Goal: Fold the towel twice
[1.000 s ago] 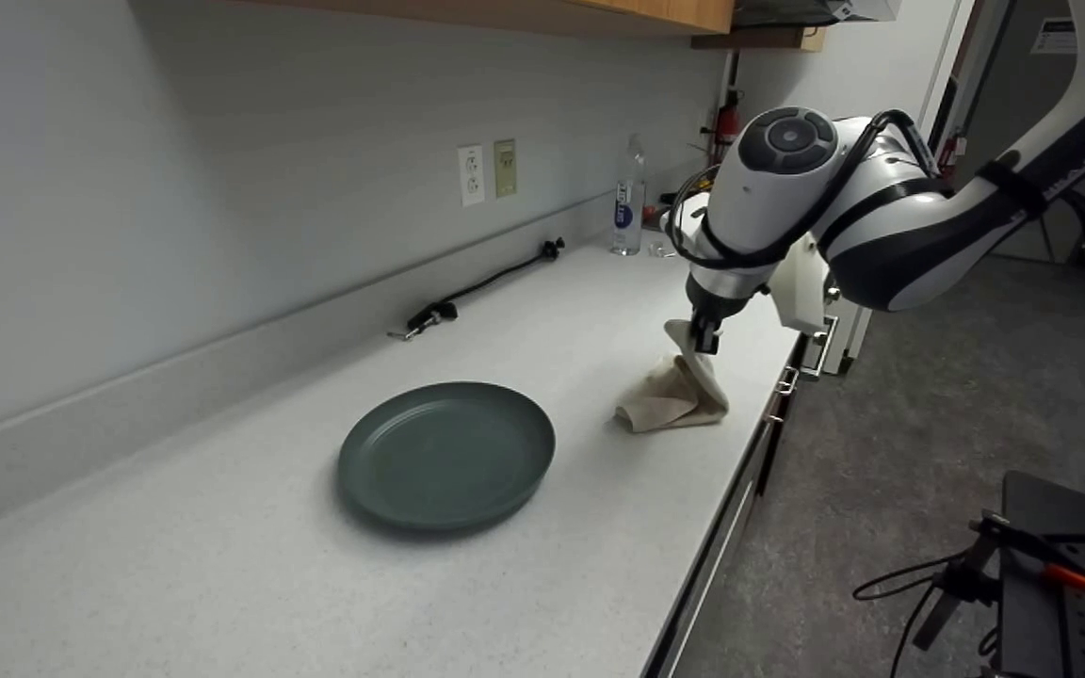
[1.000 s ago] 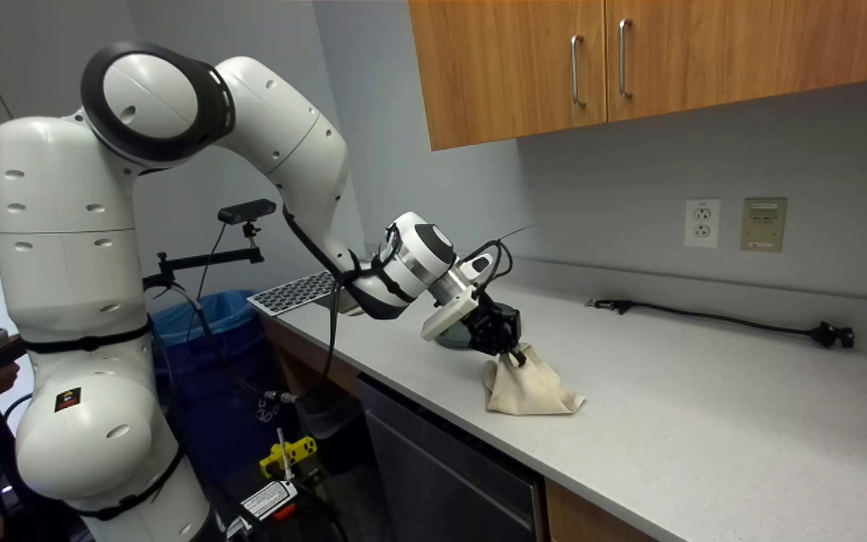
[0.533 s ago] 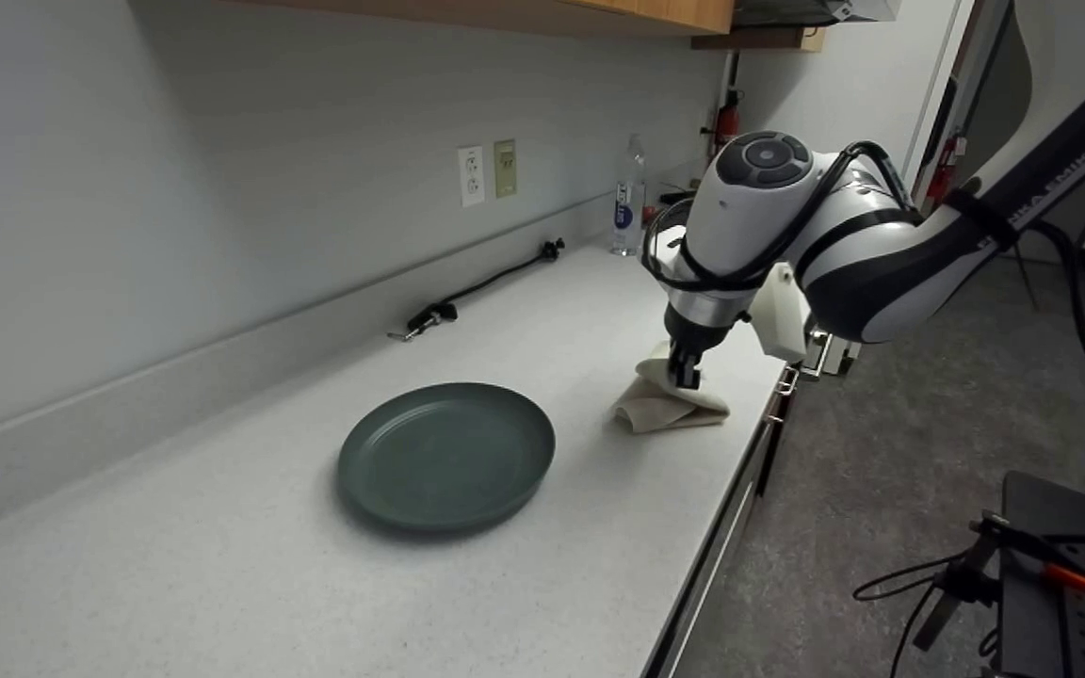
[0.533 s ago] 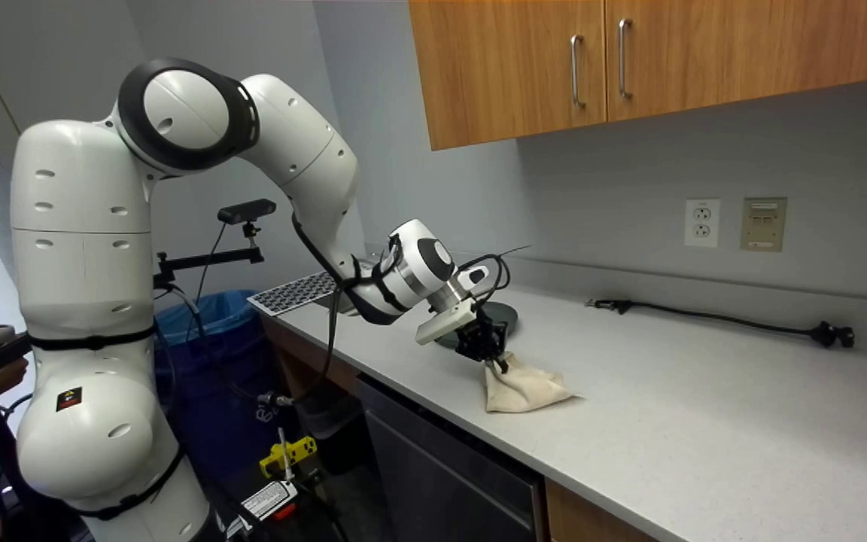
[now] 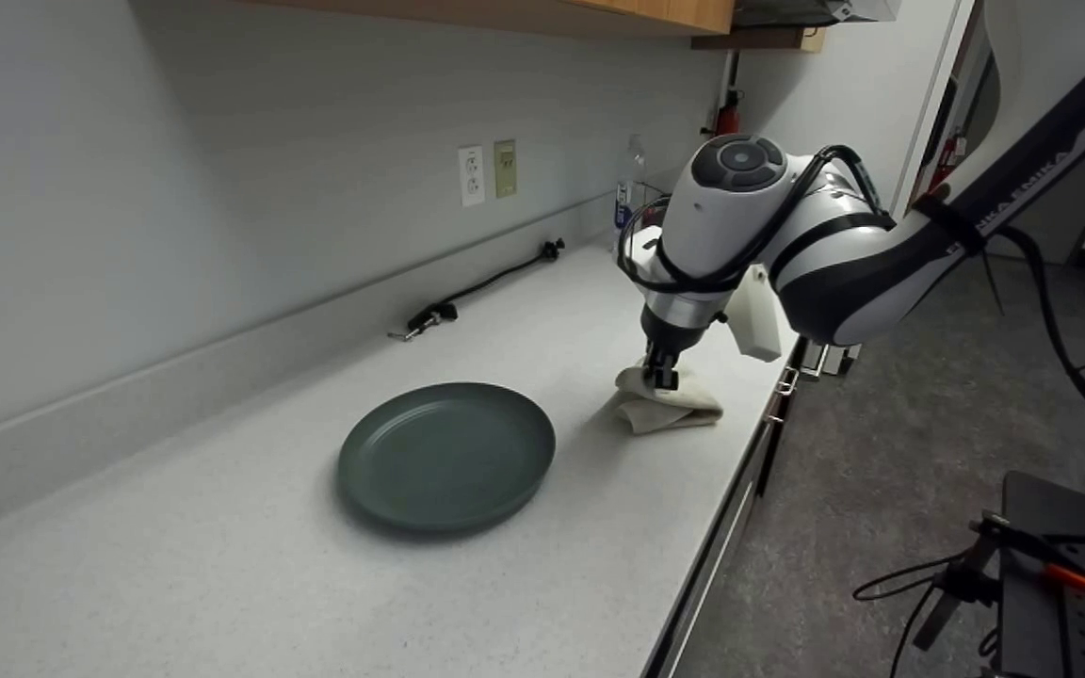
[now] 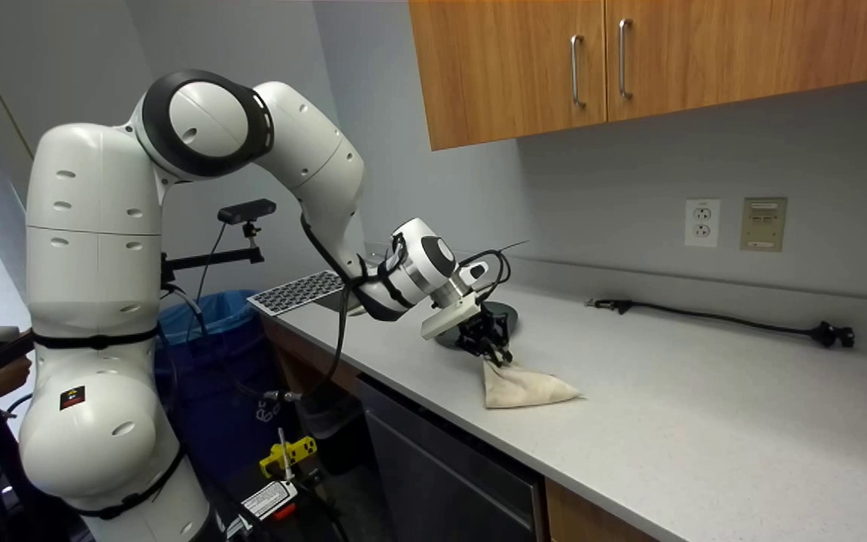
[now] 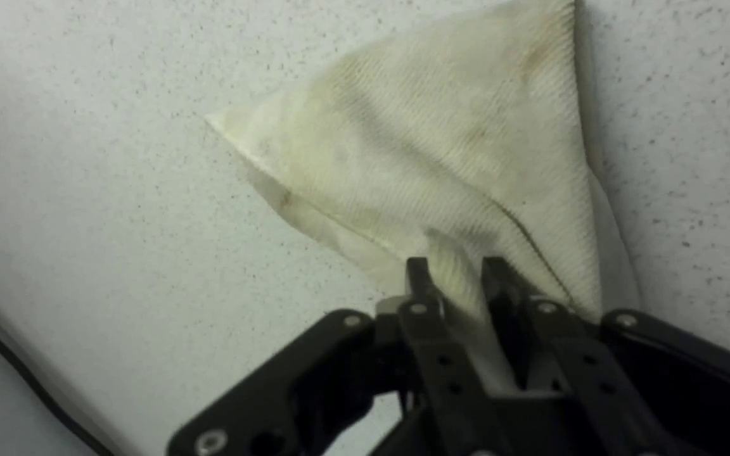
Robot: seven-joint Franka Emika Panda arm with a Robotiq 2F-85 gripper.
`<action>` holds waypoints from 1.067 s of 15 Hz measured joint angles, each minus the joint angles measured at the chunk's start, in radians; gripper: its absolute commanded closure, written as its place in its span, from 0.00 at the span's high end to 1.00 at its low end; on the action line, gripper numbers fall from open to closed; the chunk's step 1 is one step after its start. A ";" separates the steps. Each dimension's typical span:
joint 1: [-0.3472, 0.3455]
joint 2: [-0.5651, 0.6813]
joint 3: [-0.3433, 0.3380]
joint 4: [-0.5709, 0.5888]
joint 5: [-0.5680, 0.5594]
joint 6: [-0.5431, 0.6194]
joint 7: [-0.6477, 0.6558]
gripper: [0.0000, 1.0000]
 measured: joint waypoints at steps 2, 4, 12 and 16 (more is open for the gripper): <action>0.000 0.005 -0.001 0.008 0.001 0.000 -0.014 0.74; 0.000 0.008 -0.002 0.012 0.001 0.000 -0.023 0.89; 0.000 -0.010 -0.012 0.005 0.024 -0.027 -0.027 1.00; 0.000 -0.071 -0.046 -0.028 0.025 -0.028 0.009 1.00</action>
